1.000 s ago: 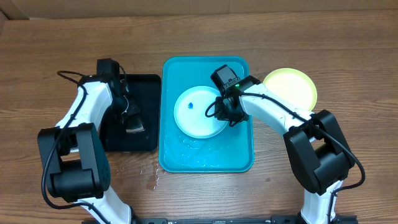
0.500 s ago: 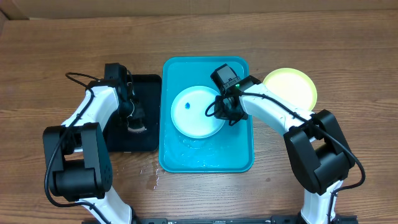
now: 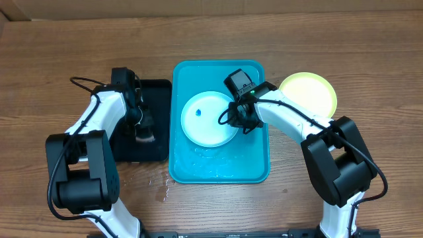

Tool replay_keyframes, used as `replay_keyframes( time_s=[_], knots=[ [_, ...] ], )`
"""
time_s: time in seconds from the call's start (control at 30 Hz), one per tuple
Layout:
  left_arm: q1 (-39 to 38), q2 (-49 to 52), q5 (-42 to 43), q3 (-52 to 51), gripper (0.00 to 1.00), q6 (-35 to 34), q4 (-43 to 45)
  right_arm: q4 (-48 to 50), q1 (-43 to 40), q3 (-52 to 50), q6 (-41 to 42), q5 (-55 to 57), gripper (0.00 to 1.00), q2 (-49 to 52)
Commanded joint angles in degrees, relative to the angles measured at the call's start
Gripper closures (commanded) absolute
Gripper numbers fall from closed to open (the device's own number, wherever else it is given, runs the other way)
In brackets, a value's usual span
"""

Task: Clean dirty plates on tray and stack at the side
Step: 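Pick up the sponge from the black tray with the left gripper, then scrub the light blue plate with the sponge in the left gripper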

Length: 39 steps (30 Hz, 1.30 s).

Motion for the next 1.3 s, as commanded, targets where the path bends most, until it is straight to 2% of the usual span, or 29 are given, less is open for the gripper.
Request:
replay_keyframes(
  time_s=[0.0,0.1,0.2,0.37,0.6,0.7,0.93,1.0,1.1,1.27],
  knots=[
    [-0.26,-1.70,-0.50,4.44,0.96,0.20,-4.24,0.31,0.17,-0.57,0.04,0.31,0.83,-0.31],
    [-0.28,-3.15,-2.25,6.69,0.96,-0.07,-5.70,0.04,0.17,-0.57,0.07,0.24,0.82,-0.31],
    [-0.48,-3.34,-3.85,5.99,0.96,-0.92,-5.57,-0.35,0.20,-0.57,0.07,-0.26,0.69,-0.31],
    [-1.14,-2.58,-4.48,1.03,0.96,-0.94,-1.64,-0.57,0.20,-0.61,0.07,-0.33,0.69,-0.31],
    [-1.07,-2.58,-4.50,-2.64,0.96,-0.90,1.77,-0.52,0.20,-0.61,0.07,-1.18,0.82,-0.31],
    [-1.07,-3.13,-4.96,0.28,0.96,-0.90,-0.48,-0.48,0.20,-0.61,0.07,-1.18,0.96,-0.31],
    [-1.20,-6.32,-13.75,16.94,0.96,-0.83,-9.38,0.37,0.17,-0.61,0.07,-2.16,0.96,-0.31],
    [-1.49,-7.52,-13.97,21.22,0.96,0.61,-10.38,0.61,0.17,-0.61,0.07,-3.32,0.96,-0.31],
    [-2.80,-8.72,-11.43,24.55,0.96,1.33,-11.56,0.96,0.17,-0.61,0.07,-4.09,0.96,-0.31],
    [-6.78,-8.72,-0.81,23.10,0.96,1.73,-12.68,1.62,0.17,-0.61,0.07,-4.20,0.96,-0.31]
  ],
)
